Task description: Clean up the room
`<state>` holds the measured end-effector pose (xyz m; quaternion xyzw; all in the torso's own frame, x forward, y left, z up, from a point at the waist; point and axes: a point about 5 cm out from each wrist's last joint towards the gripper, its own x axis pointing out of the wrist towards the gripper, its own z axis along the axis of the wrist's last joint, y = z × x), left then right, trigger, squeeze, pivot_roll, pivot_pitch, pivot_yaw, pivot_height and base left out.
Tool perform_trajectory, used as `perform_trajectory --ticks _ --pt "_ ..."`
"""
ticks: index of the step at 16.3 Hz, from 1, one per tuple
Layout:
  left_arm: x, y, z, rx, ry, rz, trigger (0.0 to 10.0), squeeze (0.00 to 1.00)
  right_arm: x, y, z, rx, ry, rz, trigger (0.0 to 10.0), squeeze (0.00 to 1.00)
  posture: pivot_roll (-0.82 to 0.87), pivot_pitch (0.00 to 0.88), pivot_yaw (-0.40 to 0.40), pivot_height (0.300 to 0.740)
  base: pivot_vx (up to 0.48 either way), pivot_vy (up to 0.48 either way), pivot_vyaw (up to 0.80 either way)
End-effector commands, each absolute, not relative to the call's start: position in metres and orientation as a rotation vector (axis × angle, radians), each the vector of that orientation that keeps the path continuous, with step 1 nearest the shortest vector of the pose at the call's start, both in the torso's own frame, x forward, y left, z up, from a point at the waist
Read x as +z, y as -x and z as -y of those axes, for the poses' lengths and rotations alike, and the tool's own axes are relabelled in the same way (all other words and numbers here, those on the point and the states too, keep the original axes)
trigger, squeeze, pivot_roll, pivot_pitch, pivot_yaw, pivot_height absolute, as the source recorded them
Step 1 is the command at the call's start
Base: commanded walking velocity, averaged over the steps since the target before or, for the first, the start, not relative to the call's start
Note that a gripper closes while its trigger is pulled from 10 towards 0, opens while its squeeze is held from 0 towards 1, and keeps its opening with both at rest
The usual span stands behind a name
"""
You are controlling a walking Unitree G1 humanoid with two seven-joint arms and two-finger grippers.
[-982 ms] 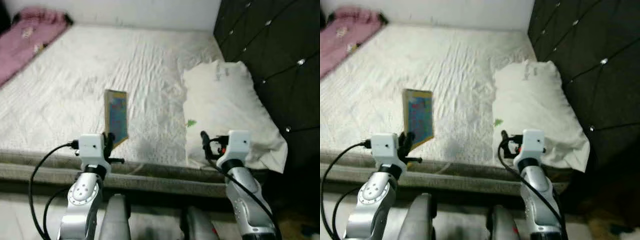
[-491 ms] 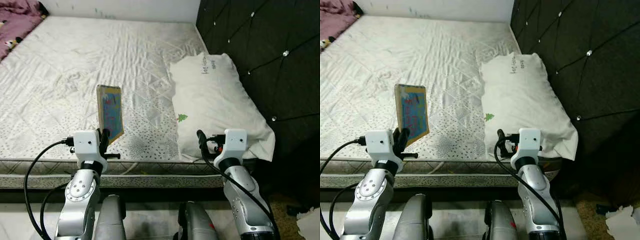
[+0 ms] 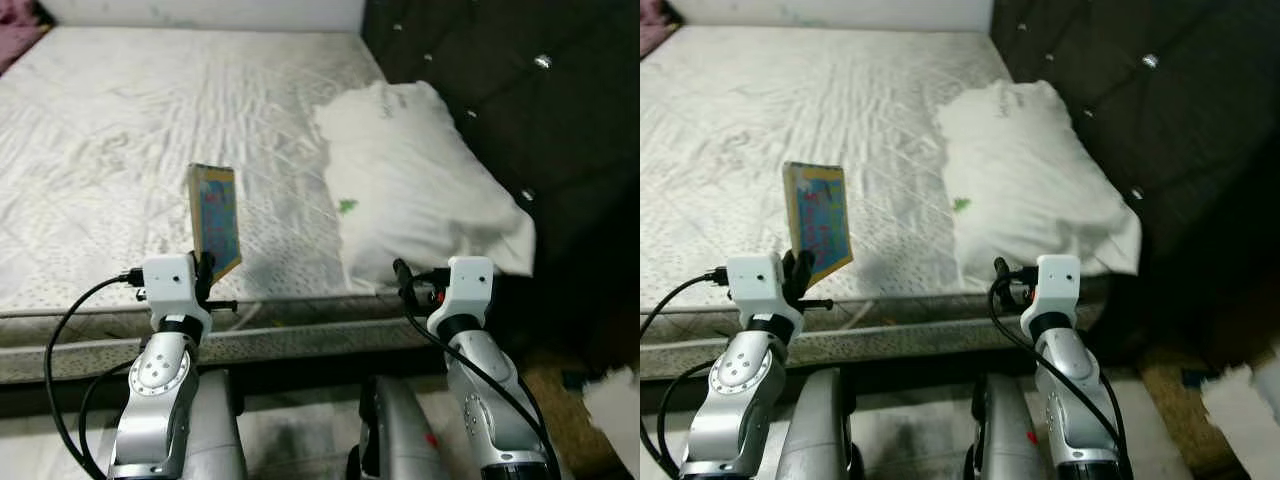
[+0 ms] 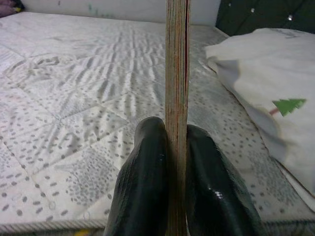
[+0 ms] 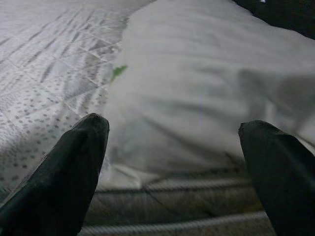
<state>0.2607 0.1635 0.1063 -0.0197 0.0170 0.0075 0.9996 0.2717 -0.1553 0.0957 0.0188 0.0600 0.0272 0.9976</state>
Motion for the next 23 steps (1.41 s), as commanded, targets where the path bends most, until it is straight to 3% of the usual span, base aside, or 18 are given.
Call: perform_trajectory --ticks 1,6,18,23 --pt "0.115 -0.262 -0.163 0.016 0.043 0.017 10.0 0.0 0.097 -0.271 0.158 0.052 -0.029 -0.123 10.0 0.0 0.01 0.066 -0.039 0.546 0.0 0.0 0.0" --pt "0.116 -0.261 -0.163 0.007 0.048 0.028 10.0 0.0 0.096 -0.27 0.157 0.059 -0.025 -0.127 10.0 0.0 0.01 0.06 -0.04 0.546 0.0 0.0 0.0" --pt "0.117 -0.265 -0.16 -0.02 0.08 0.03 10.0 0.0 0.096 -0.271 0.156 0.057 -0.034 -0.133 10.0 0.0 0.0 0.078 -0.039 0.546 0.407 0.0 0.0" --pt "0.116 -0.271 -0.161 0.041 0.082 0.033 10.0 0.0 0.096 -0.272 0.158 0.062 -0.028 -0.134 10.0 0.0 -0.01 0.073 -0.05 0.546 0.0 0.0 0.0"
